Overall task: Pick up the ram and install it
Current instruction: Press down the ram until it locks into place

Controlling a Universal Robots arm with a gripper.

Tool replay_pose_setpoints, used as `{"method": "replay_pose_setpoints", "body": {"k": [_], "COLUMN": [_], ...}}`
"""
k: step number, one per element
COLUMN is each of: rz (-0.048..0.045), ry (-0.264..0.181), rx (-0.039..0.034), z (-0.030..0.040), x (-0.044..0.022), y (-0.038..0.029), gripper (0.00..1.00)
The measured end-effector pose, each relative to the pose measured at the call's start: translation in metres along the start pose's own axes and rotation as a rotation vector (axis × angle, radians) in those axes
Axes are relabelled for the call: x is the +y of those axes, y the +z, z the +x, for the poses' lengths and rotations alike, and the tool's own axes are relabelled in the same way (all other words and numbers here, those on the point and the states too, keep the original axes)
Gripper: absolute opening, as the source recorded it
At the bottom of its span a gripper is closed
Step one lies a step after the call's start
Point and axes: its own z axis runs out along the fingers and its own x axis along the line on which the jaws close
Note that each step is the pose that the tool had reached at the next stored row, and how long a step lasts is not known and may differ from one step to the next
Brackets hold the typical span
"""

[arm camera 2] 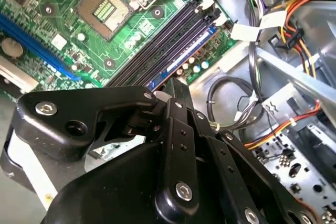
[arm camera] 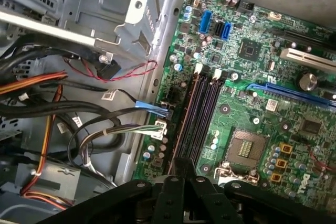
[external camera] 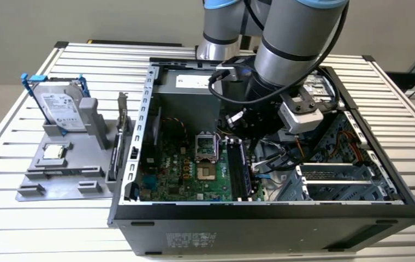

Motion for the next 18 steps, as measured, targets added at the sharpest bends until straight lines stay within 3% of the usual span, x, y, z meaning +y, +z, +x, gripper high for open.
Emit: {"method": "replay_pose_setpoints", "body": {"k": [18], "rz": [0.005], "ry": [-0.19], "rx": [-0.0031], "z": [0.0], "x": [-0.0001], "y": [0.0012], "gripper": [0.0]}}
